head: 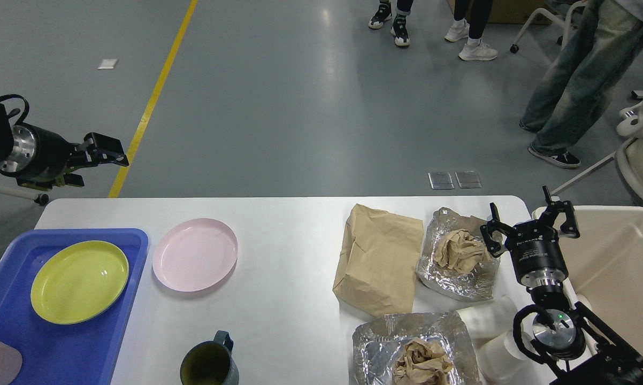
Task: Tidy desktop
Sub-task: 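Raise the left gripper up and away from the blue tray, then lower the left gripper to the dark teal mug and grasp it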
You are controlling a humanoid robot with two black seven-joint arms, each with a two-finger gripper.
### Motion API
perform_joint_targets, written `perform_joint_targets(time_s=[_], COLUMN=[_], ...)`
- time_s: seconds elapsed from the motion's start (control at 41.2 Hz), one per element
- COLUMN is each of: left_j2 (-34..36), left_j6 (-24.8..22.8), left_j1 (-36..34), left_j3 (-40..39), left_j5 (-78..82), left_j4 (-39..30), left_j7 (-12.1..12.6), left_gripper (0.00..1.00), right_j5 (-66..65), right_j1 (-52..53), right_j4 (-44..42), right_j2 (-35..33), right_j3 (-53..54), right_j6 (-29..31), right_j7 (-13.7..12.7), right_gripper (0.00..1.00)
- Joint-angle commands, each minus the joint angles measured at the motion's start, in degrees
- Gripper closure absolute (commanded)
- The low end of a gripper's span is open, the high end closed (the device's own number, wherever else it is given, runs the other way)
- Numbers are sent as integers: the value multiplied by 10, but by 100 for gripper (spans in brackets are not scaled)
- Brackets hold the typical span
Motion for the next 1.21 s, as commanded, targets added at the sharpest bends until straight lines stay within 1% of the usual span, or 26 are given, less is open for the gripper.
perform_joint_targets(time_s=[0.0, 0.048, 0.073, 0.121, 0.17, 0.194, 0.315, 0.339, 0.388, 0.485, 0.533, 0.582, 0.679, 0.703, 0.8, 0.921, 0.994, 1.115, 1.188], left_j2=[-26, -52, -57, -59, -60, -61, -73, -87, -109, -165, -194, -206, -230, -233, -237, -252, -267, -312, -316], left_j6=[-26, -43, -45, -42, -44, -48, -47, -47, -47, -48, -50, -51, -53, -53, -53, -53, -53, -53, -54], left_j1=[-34, -48, -55, -74, -94, -121, -193, -227, -261, -311, -345, -366, -406, -426, -470, -517, -534, -534, -525], left_j3=[33, 35, 36, 49, 58, 72, 132, 166, 204, 267, 302, 323, 355, 359, 360, 360, 363, 389, 395], left_j5=[0, 0, 0, -1, -1, -1, -4, -5, -11, -58, -112, -144, -187, -199, -211, -236, -254, -332, -349], left_j4=[-9, -26, -36, -79, -99, -120, -171, -190, -208, -238, -265, -280, -311, -332, -388, -451, -480, -497, -498], left_j7=[5, 6, 4, 4, 1, 1, 5, 6, 4, 4, 2, 0, 0, 0, 0, 0, -1, 1, 3], left_gripper=[3, 3, 3, 3, 3, 3, 3, 3, 3, 3, 3, 3, 3, 3, 3, 3, 3, 3, 3], right_j5=[0, 0, 0, 0, 0, 0, 0, 0, 0, 0, 0, 0, 0, 0, 0, 0, 0, 0, 0], right_j1=[0, 0, 0, 0, -1, 0, -1, 0, 0, -1, 0, 0, -1, -1, 0, -1, 0, -1, 0], right_j4=[0, 0, 0, 0, 0, 0, 0, 0, 0, 0, 0, 0, 0, 0, 0, 0, 0, 0, 0], right_j2=[0, 0, 0, 0, 0, 0, 0, 0, 0, 0, 0, 0, 0, 0, 0, 0, 0, 0, 0], right_j3=[0, 0, 0, 0, 0, 0, 0, 0, 0, 0, 0, 0, 0, 0, 0, 0, 0, 0, 0], right_j6=[0, 0, 0, 0, 0, 0, 0, 0, 0, 0, 0, 0, 0, 0, 0, 0, 0, 0, 0], right_j7=[0, 0, 0, 0, 0, 0, 0, 0, 0, 0, 0, 0, 0, 0, 0, 0, 0, 0, 0], right_gripper=[0, 0, 0, 0, 0, 0, 0, 0, 0, 0, 0, 0, 0, 0, 0, 0, 0, 0, 0])
